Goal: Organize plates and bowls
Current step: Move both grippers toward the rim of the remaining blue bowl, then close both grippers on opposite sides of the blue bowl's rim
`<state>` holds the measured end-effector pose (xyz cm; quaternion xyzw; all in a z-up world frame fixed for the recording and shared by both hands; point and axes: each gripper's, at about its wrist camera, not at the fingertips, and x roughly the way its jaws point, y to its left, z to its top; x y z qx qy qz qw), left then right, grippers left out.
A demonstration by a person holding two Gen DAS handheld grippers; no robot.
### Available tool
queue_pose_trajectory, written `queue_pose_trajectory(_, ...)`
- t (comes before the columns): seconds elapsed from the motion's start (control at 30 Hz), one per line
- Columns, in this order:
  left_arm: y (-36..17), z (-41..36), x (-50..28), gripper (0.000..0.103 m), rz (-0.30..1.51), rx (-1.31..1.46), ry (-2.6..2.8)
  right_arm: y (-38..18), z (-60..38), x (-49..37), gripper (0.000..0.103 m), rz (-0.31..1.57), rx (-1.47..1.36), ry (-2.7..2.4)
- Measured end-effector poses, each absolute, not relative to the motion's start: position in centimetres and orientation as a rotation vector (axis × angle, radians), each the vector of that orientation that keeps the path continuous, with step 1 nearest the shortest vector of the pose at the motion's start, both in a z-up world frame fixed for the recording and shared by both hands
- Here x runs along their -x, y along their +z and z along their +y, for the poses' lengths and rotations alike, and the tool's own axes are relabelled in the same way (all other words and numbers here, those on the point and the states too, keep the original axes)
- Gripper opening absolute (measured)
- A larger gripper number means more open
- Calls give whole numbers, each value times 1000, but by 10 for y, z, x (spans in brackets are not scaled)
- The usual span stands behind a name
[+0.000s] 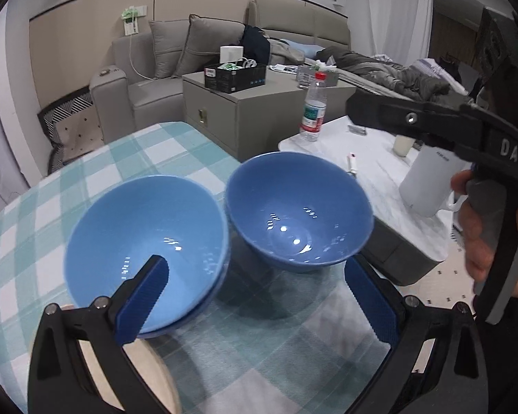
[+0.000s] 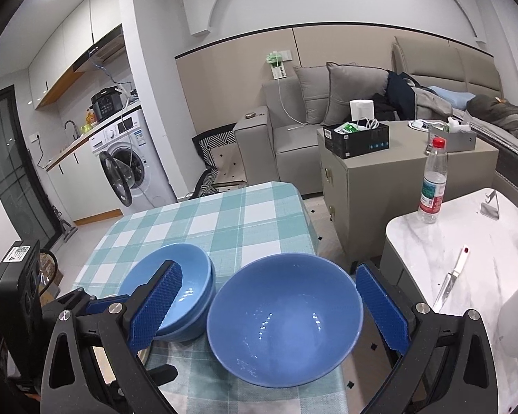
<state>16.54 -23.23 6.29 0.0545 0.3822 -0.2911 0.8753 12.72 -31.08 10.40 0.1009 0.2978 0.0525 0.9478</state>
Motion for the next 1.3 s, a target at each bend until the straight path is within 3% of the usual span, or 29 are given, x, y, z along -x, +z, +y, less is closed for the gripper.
queue_pose_trajectory(0.13,61,-243,-162,100,813,-91,-635,100,-319,-129,102,621,-218,95)
queue_pose_trajectory(0.3,57,-259,-155,86,828,-110,-662,97,-330,-131,102,624,-242,93)
queue_pose_trajectory(0.47,50,-266,-157,80,860,-60,-660,91,-340,-134,102,635,-272,100)
queue_pose_trajectory(0.57,44,-271,-160,69,894,-44,-653,88,-343,-134,102,641,-279,93)
queue_pose_trajectory(1.07,26,-277,-173,68,919,-2,-564,42,-362,-162,101,758,-277,20)
queue_pose_trajectory(1.3,20,-274,-181,67,928,29,-560,19,-378,-171,77,818,-300,-3)
